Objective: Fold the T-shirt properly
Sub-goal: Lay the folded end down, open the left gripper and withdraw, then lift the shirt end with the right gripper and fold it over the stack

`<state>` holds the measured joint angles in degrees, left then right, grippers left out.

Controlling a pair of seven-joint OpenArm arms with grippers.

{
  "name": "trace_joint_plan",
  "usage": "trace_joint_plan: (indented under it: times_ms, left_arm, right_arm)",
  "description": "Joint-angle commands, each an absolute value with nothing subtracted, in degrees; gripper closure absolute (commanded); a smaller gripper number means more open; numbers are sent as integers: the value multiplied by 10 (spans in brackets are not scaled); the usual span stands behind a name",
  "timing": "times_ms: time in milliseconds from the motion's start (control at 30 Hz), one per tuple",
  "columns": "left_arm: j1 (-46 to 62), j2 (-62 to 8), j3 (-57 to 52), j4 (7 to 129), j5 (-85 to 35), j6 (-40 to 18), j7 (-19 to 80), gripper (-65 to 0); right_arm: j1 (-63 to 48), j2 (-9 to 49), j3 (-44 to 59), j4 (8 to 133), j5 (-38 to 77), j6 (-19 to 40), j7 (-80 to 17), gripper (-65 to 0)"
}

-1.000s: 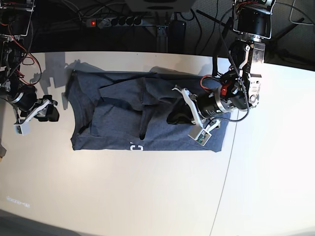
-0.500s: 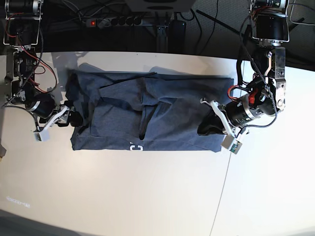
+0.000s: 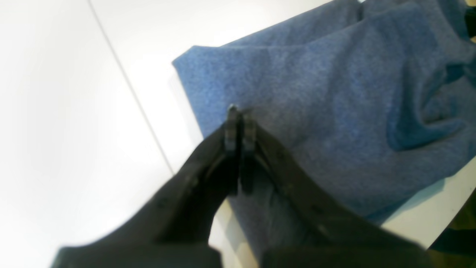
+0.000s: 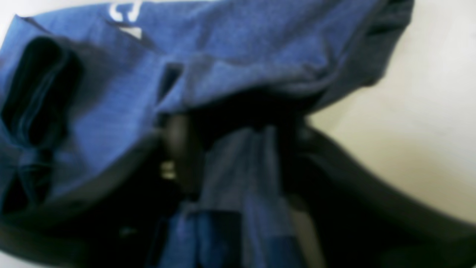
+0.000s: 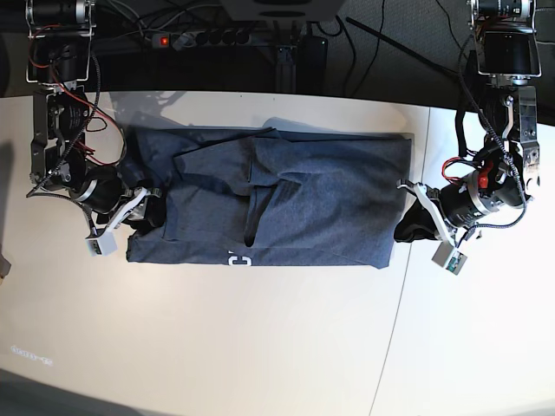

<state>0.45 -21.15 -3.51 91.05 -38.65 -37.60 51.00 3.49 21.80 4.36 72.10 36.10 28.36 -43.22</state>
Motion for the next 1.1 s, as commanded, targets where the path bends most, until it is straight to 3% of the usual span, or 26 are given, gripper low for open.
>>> trace_joint_plan:
  times_ms: [0, 200, 467, 1067]
  left_arm:
    - [-4, -220, -39, 920, -396, -391, 500, 0]
    - [6, -221, -39, 919, -385, -391, 500, 0]
    - [22, -223, -39, 919, -361, -390, 500, 0]
    - [42, -228, -39, 919, -439, -391, 518, 0]
  right_arm:
    - [30, 220, 40, 717, 331, 328, -476, -192]
    - [30, 220, 40, 717, 299, 328, -476, 0]
    - [30, 226, 41, 718, 231, 328, -471, 0]
    - [30, 325, 143, 718, 342, 328, -470, 0]
